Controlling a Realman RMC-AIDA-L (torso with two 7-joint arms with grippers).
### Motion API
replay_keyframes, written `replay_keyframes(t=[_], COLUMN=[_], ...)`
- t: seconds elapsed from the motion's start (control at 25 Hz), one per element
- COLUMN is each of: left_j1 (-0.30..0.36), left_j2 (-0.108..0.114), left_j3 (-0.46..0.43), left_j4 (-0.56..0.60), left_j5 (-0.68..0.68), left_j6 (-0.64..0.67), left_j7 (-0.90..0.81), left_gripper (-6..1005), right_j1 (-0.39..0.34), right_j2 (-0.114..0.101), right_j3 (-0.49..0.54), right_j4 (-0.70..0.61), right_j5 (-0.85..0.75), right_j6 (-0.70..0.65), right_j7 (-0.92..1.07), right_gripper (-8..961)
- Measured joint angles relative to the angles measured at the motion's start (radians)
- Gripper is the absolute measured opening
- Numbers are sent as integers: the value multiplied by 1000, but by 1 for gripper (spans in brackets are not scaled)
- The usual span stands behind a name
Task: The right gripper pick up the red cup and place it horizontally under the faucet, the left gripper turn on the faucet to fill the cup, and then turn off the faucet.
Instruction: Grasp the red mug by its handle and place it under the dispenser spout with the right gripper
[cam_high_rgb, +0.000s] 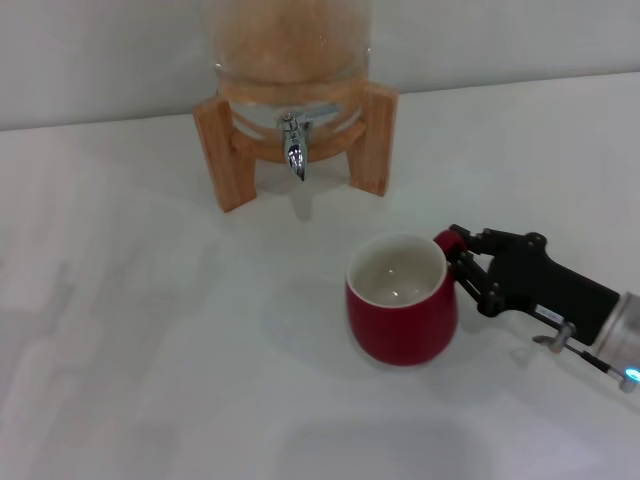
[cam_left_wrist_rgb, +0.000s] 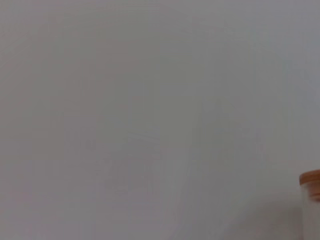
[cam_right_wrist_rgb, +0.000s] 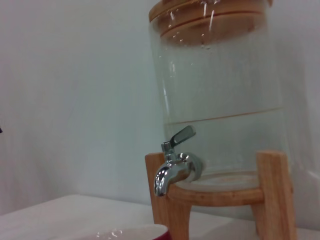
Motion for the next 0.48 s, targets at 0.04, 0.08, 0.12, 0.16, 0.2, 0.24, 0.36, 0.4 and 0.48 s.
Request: replay_keyframes(t=[0.04,0.08,0.12,0.16,0.2,0.24,0.36,0.4,0.48], left_j1=[-3,-5,-8,-10,-12,-13,-20,-22,-24], left_j2=[0,0,0,0,0,0,0,0,0], left_j3=[0,0,0,1,1,2,2,2,2], left_j4=[0,0,0,0,0,0,0,0,0], left_j5=[0,1,2,4,6,8,12,12,12], left_j6=[-5,-10,-14,-16,-18,-19,-25,-27,-31], left_j7=[0,0,0,0,0,-1,-2,-2,-3], left_gripper=[876,876,876,876,876,876,876,876,876], right_j1=[6,14,23,31,40,49,69,76,89], right_j2=[0,0,0,0,0,0,0,0,0], right_j3=[-2,-4,-6,-6,-6,-6,-6,-6,-6], right_j4=[0,1,3,5,8,11,11,11,11], right_j5=[0,0,0,0,0,0,0,0,1], right_j6=[6,13,20,25,32,41,62,68,78], right_j7=[2,3,5,6,7,8,14,16,22], right_gripper=[145,145,145,145,145,145,145,145,145])
